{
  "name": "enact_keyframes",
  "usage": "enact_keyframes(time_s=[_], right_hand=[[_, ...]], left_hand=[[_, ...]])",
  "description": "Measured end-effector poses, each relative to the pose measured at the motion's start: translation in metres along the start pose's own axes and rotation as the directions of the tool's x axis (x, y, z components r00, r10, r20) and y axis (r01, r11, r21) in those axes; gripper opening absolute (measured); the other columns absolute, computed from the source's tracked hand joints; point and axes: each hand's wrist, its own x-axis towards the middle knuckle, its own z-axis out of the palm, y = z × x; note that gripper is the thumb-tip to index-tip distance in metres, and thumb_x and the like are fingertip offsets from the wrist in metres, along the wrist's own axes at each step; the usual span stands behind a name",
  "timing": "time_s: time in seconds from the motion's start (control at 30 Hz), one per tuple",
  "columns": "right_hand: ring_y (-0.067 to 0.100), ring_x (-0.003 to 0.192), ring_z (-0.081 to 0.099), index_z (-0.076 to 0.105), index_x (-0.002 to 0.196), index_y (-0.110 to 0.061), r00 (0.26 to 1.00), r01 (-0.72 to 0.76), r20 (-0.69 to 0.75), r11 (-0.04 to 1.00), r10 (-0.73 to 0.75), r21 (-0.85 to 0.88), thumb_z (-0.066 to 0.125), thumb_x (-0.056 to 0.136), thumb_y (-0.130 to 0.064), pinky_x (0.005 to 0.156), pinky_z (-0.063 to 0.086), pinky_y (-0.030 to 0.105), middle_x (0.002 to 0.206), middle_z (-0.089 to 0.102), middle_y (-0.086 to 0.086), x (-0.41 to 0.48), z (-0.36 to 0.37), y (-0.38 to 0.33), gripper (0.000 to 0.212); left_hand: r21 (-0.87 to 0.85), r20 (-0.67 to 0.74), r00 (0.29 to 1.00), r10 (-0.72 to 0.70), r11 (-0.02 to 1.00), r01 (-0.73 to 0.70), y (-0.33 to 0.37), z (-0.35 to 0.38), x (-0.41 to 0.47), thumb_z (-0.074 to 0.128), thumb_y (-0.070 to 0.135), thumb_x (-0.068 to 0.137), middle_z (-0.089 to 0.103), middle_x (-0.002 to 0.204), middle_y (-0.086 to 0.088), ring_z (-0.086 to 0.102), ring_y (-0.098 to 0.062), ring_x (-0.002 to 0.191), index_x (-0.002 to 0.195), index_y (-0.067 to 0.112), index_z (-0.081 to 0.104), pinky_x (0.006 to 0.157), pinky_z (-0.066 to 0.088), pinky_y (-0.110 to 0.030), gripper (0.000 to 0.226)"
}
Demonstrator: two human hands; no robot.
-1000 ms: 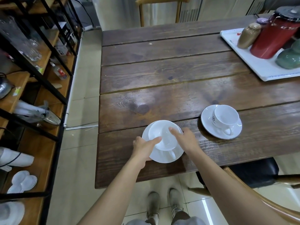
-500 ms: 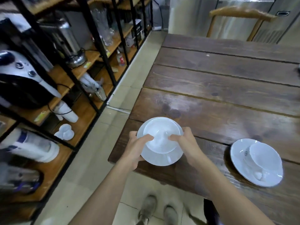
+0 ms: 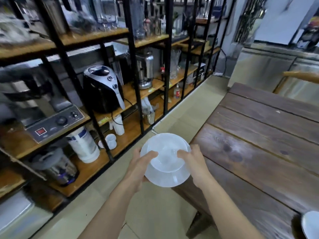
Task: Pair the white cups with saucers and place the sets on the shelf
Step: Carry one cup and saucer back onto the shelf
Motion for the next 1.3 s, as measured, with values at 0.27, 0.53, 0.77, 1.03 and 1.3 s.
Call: enact_keyframes(time_s=[0.27,0.53,0.77,1.03,1.3], right_hand=[[0.011,0.075,0.056,0.048,0.090,-0.016,0.964,0.122,0.242,0.992,-0.114,-0.021,0.062,0.067,-0.025,0.053,0.040,0.026,0.086,0.055,-0.003,-0.024,0.177,-0.042,0.029],[0.022,0.093,0.054,0.044,0.123,-0.013,0.838,0.184,0.535,0.978,-0.104,-0.097,0.062,0.077,-0.023,0.058,0.041,0.030,0.100,0.055,0.001,-0.046,0.358,-0.057,0.050],[0.010,0.082,0.047,0.041,0.112,-0.025,0.682,0.226,0.729,0.963,-0.047,-0.150,0.060,0.083,-0.028,0.055,0.037,0.022,0.093,0.048,-0.009,-0.053,0.492,-0.058,0.035],[0.028,0.097,0.057,0.051,0.107,-0.009,0.514,0.279,0.857,0.938,0.035,-0.206,0.057,0.073,-0.030,0.068,0.046,0.033,0.108,0.057,0.013,-0.049,0.644,-0.093,0.041],[0.012,0.066,0.050,0.056,0.083,-0.013,0.412,0.321,0.910,0.929,0.039,-0.186,0.055,0.082,-0.017,0.052,0.037,0.026,0.075,0.053,-0.002,-0.056,0.785,-0.130,0.005]], left_hand=[[-0.103,-0.252,0.959,0.130,0.982,-0.160,0.033,-0.171,-0.024,0.066,0.035,0.074,0.055,0.108,0.002,0.059,-0.023,0.094,0.098,0.039,0.043,0.057,0.054,-0.035,0.034],[-0.144,-0.575,0.811,0.113,0.961,-0.236,0.043,-0.324,-0.068,0.063,0.040,0.065,0.057,0.104,-0.001,0.061,-0.022,0.089,0.102,0.028,0.044,0.055,0.051,-0.032,0.044],[-0.141,-0.776,0.628,0.049,0.958,-0.250,0.042,-0.429,-0.078,0.060,0.036,0.078,0.054,0.102,0.000,0.060,-0.022,0.088,0.113,0.022,0.039,0.049,0.050,-0.028,0.043],[-0.029,-0.885,0.465,-0.002,0.998,-0.052,0.086,-0.564,-0.069,0.056,0.058,0.063,0.057,0.097,-0.003,0.065,-0.025,0.079,0.115,0.016,0.038,0.053,0.055,-0.036,0.069],[0.033,-0.930,0.363,0.060,0.996,-0.082,0.126,-0.686,-0.055,0.052,0.060,0.066,0.053,0.097,-0.001,0.058,-0.022,0.084,0.104,0.016,0.042,0.064,0.053,-0.038,0.059]])
